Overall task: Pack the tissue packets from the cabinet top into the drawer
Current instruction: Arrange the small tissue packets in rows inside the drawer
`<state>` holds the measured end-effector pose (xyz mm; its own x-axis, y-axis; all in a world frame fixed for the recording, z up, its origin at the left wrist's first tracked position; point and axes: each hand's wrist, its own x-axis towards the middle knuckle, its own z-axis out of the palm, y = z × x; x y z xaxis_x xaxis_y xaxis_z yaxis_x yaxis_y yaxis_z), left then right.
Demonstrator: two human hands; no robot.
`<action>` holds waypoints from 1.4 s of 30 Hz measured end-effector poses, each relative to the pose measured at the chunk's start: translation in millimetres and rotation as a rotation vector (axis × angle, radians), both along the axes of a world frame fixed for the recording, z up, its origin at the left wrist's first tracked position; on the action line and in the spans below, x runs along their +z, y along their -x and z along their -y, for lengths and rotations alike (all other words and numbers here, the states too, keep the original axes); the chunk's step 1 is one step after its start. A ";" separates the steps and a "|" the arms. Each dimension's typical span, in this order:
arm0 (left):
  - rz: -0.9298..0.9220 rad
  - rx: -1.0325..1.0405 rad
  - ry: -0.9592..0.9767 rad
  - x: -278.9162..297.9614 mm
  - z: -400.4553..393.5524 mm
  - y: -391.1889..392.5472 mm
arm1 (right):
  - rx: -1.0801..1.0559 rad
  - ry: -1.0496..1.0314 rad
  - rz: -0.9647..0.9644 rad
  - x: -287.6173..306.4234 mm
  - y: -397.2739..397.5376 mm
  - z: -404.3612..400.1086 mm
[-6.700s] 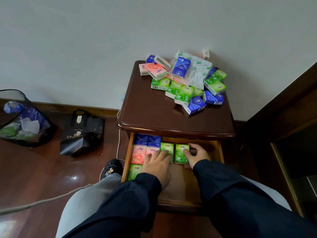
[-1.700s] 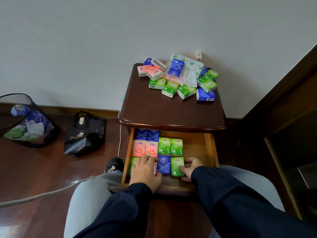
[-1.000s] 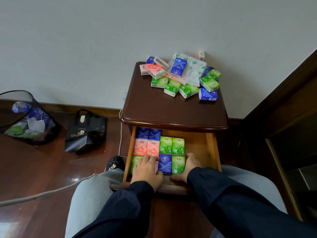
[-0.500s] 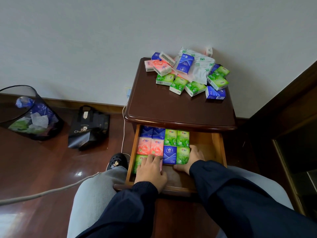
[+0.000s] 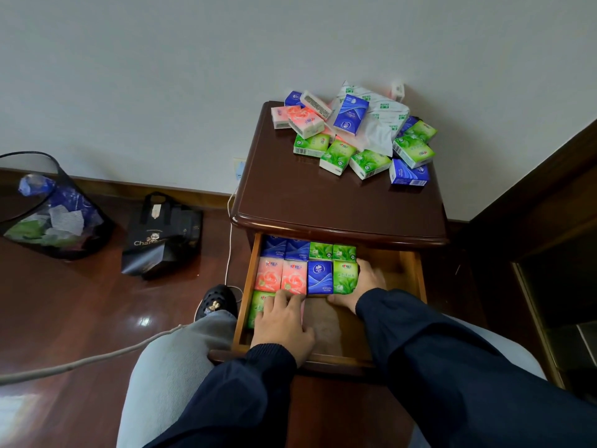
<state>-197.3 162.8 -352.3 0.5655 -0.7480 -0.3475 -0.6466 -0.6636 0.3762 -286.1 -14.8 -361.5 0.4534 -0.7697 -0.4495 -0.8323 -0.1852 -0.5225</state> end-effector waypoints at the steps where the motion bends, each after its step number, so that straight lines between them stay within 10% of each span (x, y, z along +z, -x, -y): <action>1: 0.003 0.001 0.001 -0.1 0.0 0.2 | 0.003 0.002 -0.004 -0.8 -0.4 -0.6; 7: -0.008 0.010 0.004 -0.5 -0.5 0.3 | -0.019 0.130 -0.161 -3.7 -0.8 -7.4; 20: -0.019 0.026 0.008 -1.5 -0.1 0.4 | 0.656 0.409 -0.197 -6.3 -8.3 -12.9; 32: -0.007 0.030 0.029 -1.2 -1.2 0.5 | 0.553 0.374 -0.121 -3.5 -16.0 -9.0; 38: 0.005 0.032 0.031 -0.4 -0.8 1.3 | -0.066 0.293 -0.085 -17.0 5.3 -22.2; 42: 0.005 0.030 0.028 0.3 -1.0 1.3 | -0.115 0.178 -0.216 -25.6 8.6 -12.8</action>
<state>-198.6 163.8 -352.0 0.5893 -0.7402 -0.3237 -0.6287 -0.6718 0.3917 -294.7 -2.0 -387.2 0.2677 -0.8859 -0.3789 -0.9413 -0.1564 -0.2992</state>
